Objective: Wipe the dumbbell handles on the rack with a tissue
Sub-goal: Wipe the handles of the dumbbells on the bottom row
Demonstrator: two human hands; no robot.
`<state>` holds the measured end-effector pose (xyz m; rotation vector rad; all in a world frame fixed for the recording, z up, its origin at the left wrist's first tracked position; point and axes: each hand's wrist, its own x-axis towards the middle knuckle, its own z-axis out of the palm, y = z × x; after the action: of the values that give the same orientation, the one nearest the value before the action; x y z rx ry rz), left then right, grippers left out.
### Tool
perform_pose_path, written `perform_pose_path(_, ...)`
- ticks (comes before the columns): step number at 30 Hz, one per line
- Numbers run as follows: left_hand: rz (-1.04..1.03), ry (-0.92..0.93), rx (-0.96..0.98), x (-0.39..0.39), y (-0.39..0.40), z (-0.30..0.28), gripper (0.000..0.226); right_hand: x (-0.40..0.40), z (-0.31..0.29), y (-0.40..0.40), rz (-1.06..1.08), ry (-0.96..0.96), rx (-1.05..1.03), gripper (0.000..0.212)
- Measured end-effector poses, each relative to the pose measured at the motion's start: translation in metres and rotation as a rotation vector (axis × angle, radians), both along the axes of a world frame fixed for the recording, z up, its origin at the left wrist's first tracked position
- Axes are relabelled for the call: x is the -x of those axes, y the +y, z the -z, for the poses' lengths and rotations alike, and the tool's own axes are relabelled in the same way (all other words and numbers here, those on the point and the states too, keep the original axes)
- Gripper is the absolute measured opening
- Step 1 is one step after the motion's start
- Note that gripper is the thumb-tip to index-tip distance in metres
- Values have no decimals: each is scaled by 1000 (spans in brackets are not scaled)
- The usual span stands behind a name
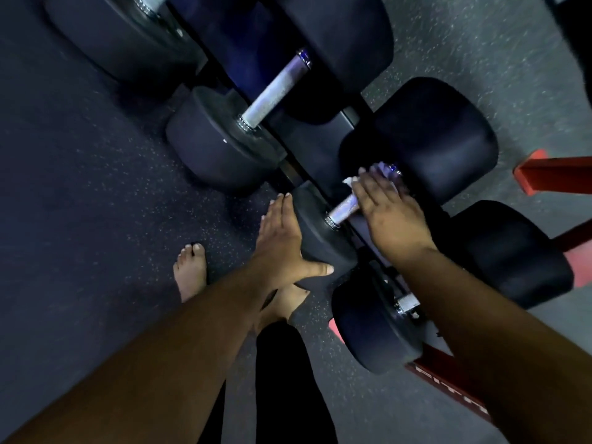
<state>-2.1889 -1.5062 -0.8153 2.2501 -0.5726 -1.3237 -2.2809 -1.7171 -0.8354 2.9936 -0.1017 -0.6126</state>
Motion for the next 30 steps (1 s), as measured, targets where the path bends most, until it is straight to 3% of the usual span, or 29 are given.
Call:
perform_pose_path(4, 40, 25, -5, -2, 2, 3, 151, 7, 8, 21, 4, -161, -102, 52)
perform_pose_path(10, 72, 96, 23, -10, 6, 3, 144, 30, 0, 37, -93, -137, -375, 57)
perform_pose_path(12, 56, 126, 37, -13, 8, 5, 142, 45, 0, 41, 194, -196, -507, 53)
perform_pose_path(14, 33, 129, 53, -14, 9, 7, 141, 51, 0, 45, 777, -361, -649, 47)
perform_pose_path(16, 20, 116, 58, -12, 9, 8, 142, 34, -3, 50, 1471, -622, -962, 36)
perform_pose_path(18, 9, 99, 56, -10, 9, 9, 144, 6, -6, 52, 1823, -809, -1351, 22)
perform_pose_path(21, -9, 54, 57, -7, 8, 8, 148, -24, -5, 59, 1878, -682, -1584, 21)
perform_pose_path(24, -8, 39, 52, -6, 8, 8, 149, -27, -4, 68, 1848, -368, -1523, 19)
perform_pose_path(25, -7, 42, 55, -6, 8, 8, 149, -28, -6, 64, 1861, -360, -1525, 11)
perform_pose_path(28, 0, 41, 68, -7, 9, 8, 148, -34, -10, 35, 2052, -715, -1641, 19)
perform_pose_path(30, 5, 43, 65, -7, 9, 10, 147, -39, -6, 31, 2058, -895, -1690, 19)
